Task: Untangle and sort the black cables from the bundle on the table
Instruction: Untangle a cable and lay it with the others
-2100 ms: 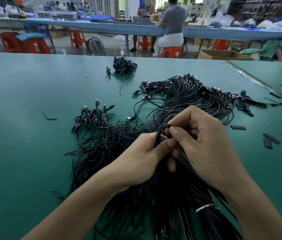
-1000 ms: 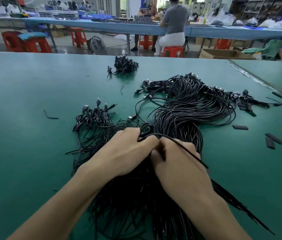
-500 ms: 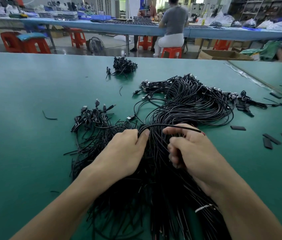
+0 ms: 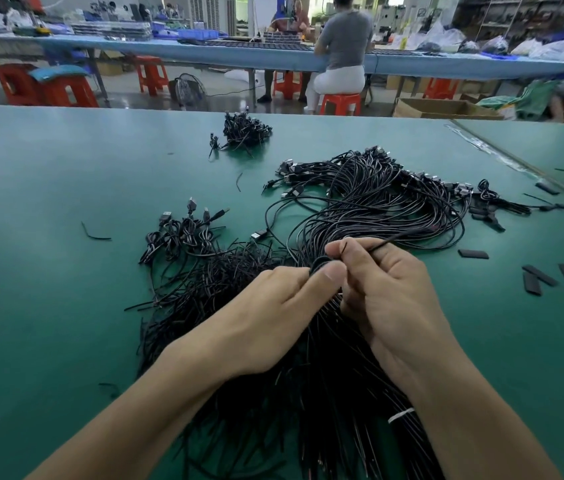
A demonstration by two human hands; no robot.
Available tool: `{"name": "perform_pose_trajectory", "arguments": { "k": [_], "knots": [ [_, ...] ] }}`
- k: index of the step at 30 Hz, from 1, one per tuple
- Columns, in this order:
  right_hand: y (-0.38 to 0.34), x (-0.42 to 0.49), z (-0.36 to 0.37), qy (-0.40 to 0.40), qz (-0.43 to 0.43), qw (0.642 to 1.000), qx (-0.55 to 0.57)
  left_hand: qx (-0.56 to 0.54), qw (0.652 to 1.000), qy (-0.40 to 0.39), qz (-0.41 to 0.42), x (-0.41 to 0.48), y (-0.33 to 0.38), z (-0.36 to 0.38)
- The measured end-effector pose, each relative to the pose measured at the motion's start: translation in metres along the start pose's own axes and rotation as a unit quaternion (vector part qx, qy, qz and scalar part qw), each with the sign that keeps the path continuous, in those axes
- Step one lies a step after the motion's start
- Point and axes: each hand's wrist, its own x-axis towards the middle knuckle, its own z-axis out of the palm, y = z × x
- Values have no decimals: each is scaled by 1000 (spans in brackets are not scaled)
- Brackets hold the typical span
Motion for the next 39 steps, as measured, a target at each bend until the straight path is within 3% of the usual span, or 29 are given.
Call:
{"name": "perform_pose_trajectory", "arguments": {
  "k": [5, 11, 16, 25, 27, 31, 33, 39],
  "knots": [
    [-4, -2, 2, -29, -39, 999, 5, -250, 959, -75, -107, -2, 4, -1],
    [-8, -4, 2, -29, -92, 995, 18, -325, 936, -99, -92, -2, 6, -6],
    [-11, -3, -2, -64, -127, 990, 25, -285, 951, -81, -90, -2, 6, -1],
    [-14, 0, -8, -25, -137, 988, -62, -273, 959, -51, -53, -4, 10, 19],
    [-13, 2, -11, -26, -110, 987, -114, -270, 961, -16, -64, -2, 8, 18],
    [-4, 5, -19, -77, 22, 976, -200, -296, 947, 69, -106, 3, 3, 10],
    [-2, 4, -17, -77, 47, 980, -179, -324, 936, 84, -107, 4, 3, 7],
    [-4, 2, -10, -59, 26, 998, -25, -318, 947, -4, -44, -2, 10, 12]
  ]
}}
